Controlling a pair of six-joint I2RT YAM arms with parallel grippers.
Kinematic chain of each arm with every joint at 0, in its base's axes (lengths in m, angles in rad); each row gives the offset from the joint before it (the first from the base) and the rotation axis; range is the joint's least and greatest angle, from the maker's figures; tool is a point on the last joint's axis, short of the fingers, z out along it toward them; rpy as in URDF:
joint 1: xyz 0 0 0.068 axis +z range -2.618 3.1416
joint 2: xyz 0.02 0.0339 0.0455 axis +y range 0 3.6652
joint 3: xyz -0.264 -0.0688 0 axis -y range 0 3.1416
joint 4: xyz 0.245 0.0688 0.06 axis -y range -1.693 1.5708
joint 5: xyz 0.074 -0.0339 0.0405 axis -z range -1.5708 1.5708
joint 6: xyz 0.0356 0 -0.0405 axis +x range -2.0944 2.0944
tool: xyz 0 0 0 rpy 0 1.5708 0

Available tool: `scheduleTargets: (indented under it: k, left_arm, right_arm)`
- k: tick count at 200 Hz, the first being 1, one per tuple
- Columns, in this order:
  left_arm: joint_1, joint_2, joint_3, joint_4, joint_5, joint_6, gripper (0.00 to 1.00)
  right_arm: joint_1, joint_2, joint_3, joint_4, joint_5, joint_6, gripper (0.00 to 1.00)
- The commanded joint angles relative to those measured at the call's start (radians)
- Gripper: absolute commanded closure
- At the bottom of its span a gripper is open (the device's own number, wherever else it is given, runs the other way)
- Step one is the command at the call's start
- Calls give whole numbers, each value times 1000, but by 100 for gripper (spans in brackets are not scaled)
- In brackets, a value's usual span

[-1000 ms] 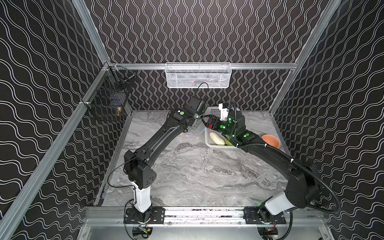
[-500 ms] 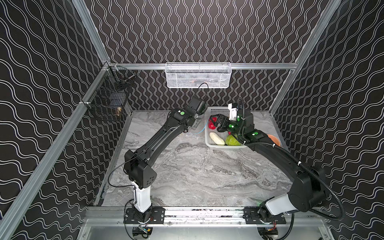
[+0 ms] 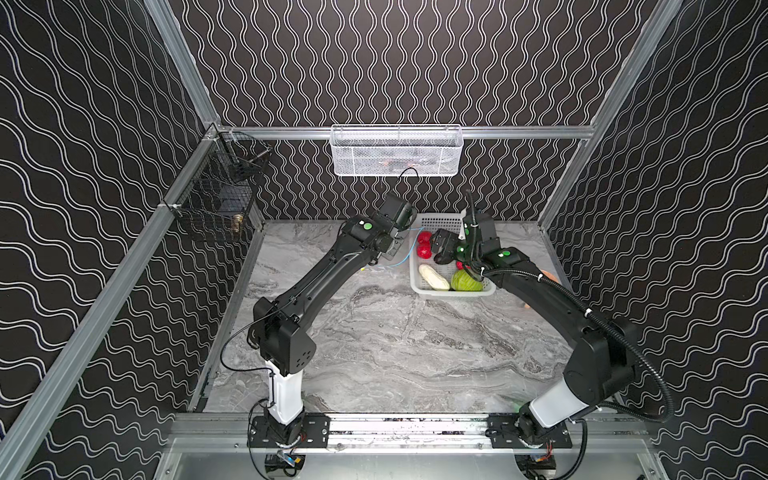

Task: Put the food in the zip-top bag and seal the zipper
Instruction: 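Withdraw the right gripper from the bag back over the basket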

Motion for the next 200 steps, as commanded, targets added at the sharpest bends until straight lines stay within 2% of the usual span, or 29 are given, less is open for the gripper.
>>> scheduleTargets:
  k: [1, 37, 75, 104, 152, 200]
  left_arm:
    - [-2, -3, 1, 9, -18, 7, 100]
    - [-1, -3, -9, 14, -20, 6, 100]
    - [-1, -32, -51, 27, 32, -8, 100]
    - [4, -42, -64, 39, -12, 3, 100]
    - [15, -47, -56, 34, -6, 3, 100]
    - [17, -46, -57, 33, -2, 1, 100]
  right_arm:
    - [-37, 7, -4, 35, -10, 8, 1]
    - [-45, 148, 170, -151, 41, -66, 1]
    - [-47, 325, 370, -309, 6, -114, 1]
    - [-48, 390, 432, -327, -19, -137, 1]
    - [-48, 470, 496, -321, -50, -154, 1]
    - [-47, 589, 622, -374, -29, -178, 2]
